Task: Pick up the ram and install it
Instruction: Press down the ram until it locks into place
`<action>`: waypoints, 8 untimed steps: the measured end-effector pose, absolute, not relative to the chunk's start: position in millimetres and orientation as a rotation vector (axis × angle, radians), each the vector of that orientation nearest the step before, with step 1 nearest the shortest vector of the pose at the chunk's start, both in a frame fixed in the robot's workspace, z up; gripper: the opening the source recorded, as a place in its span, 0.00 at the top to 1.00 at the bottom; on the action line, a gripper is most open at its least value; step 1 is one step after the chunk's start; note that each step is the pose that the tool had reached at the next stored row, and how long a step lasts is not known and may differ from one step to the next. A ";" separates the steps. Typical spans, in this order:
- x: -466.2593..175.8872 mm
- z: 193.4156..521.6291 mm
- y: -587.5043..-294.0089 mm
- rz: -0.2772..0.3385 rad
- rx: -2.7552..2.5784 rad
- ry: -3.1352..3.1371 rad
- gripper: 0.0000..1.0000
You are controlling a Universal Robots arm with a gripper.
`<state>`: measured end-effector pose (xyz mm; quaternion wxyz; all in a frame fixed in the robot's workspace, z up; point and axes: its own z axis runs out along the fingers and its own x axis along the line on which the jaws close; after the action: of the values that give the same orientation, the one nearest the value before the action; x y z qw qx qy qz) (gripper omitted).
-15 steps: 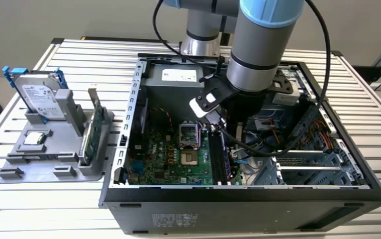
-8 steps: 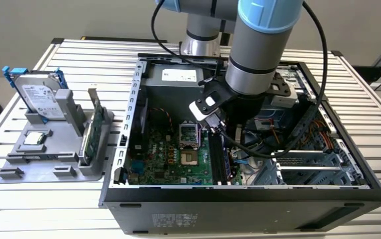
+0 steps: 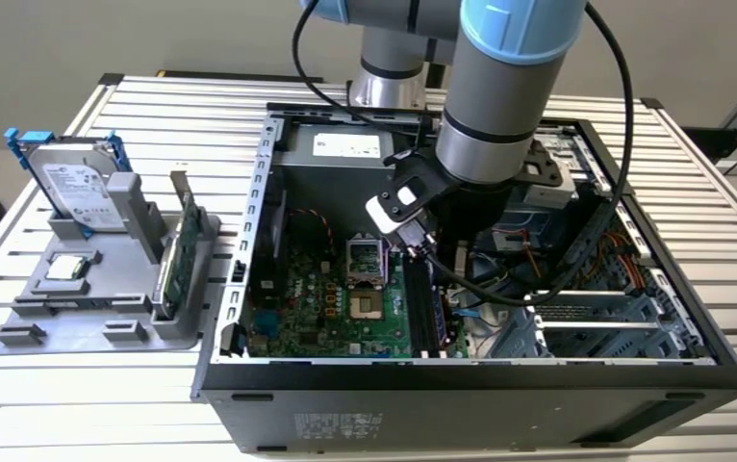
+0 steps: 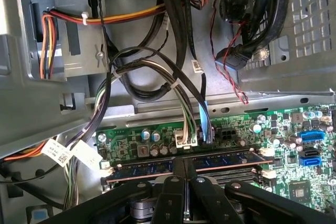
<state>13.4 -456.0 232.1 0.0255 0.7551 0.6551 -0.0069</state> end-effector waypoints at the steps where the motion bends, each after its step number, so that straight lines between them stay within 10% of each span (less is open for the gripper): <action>1: 13.3 232.0 -456.0 -0.023 2.335 2.026 1.00; 8: 13.4 231.0 -455.9 -0.025 2.336 2.027 1.00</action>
<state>13.4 -455.9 231.0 0.0245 0.7551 0.6552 -0.0081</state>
